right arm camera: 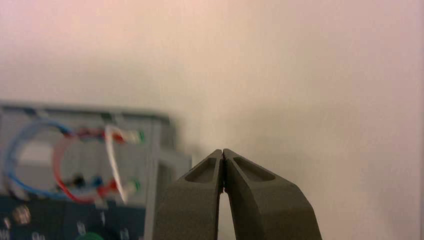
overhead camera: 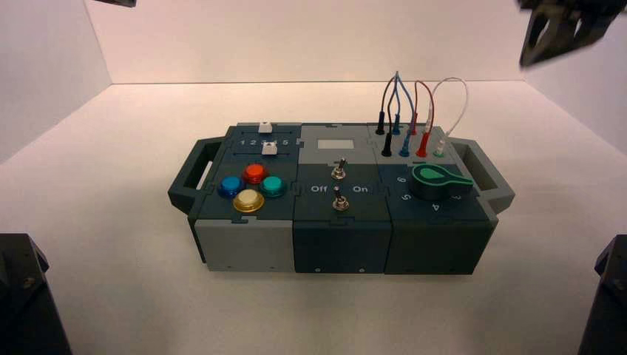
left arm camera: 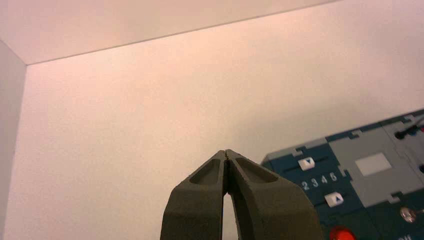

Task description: Move the box to the left.

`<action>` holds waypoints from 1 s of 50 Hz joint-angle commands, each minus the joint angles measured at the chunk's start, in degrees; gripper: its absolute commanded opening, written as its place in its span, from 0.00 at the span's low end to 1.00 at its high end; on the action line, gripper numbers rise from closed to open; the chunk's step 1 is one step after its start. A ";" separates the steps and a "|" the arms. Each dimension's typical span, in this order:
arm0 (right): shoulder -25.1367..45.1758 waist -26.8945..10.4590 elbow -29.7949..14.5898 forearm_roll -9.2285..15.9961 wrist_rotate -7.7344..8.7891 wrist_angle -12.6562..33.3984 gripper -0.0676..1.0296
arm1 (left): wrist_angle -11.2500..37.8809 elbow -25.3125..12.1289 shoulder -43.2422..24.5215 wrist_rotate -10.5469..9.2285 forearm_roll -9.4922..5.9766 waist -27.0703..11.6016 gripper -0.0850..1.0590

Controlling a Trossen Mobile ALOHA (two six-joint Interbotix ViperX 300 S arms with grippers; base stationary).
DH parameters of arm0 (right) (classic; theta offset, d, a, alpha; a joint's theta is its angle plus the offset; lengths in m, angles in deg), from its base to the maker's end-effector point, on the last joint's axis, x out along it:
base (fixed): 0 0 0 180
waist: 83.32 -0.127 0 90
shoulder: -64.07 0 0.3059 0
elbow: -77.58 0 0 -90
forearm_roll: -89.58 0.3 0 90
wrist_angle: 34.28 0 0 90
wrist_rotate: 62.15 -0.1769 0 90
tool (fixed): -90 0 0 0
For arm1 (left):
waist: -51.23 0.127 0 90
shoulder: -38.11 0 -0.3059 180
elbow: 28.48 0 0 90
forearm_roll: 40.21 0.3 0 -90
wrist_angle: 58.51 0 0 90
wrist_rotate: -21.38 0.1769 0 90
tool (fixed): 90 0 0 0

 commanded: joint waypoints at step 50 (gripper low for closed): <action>21.45 -7.21 -5.19 0.35 0.35 12.22 0.04 | 11.87 -1.49 2.46 0.09 -0.09 -8.17 0.05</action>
